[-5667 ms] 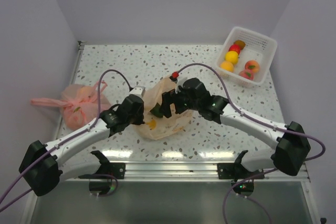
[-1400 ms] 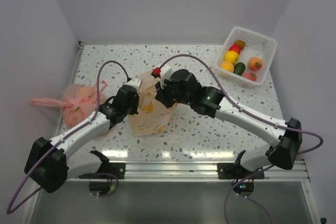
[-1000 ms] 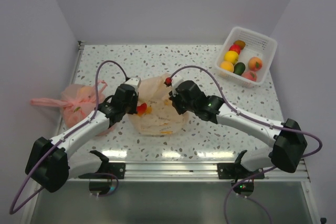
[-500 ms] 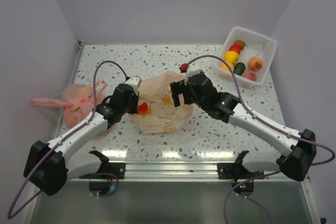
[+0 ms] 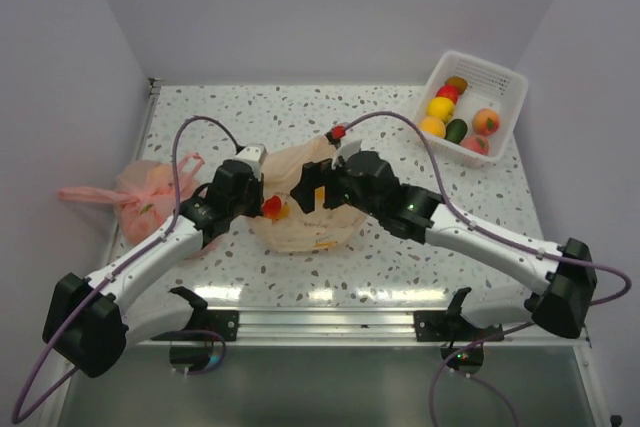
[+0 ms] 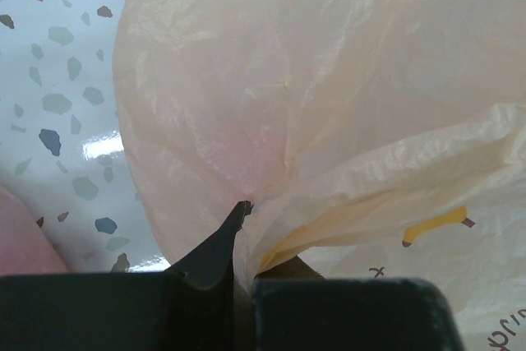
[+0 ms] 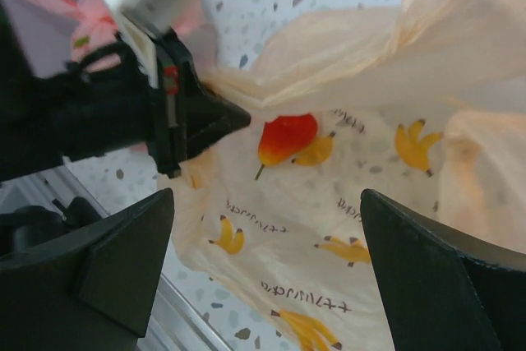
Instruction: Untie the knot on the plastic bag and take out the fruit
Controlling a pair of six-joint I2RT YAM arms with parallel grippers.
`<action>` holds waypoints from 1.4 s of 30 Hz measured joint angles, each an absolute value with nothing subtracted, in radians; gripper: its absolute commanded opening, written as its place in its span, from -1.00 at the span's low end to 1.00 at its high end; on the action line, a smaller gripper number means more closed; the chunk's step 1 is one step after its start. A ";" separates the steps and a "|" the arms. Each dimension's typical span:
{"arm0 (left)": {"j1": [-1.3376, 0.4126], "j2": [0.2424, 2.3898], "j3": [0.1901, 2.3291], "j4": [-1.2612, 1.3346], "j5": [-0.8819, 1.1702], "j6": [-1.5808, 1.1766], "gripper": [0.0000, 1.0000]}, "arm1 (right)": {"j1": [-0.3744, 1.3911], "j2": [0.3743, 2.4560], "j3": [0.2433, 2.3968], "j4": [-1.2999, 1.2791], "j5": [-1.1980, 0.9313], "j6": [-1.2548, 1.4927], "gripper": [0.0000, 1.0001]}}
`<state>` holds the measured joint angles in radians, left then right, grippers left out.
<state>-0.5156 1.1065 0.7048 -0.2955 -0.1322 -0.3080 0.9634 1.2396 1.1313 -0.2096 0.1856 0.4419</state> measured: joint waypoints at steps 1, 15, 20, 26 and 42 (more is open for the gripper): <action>-0.516 1.106 0.705 -0.299 -0.134 -0.321 -1.00 | 0.966 1.274 1.104 -0.181 0.174 0.473 0.96; -0.548 0.989 0.704 -0.361 -0.142 -0.525 -1.00 | 0.977 1.691 0.966 0.176 0.138 0.731 0.97; -0.582 0.989 0.682 -0.361 -0.142 -0.558 -1.00 | 0.977 1.806 0.991 0.262 0.138 0.771 0.97; -0.597 0.993 0.656 -0.360 -0.156 -0.569 -1.00 | 0.977 1.916 1.065 0.281 0.096 0.781 0.94; -0.610 1.025 0.624 -0.357 -0.200 -0.592 -1.00 | 0.981 1.861 1.019 0.261 0.036 0.740 -1.00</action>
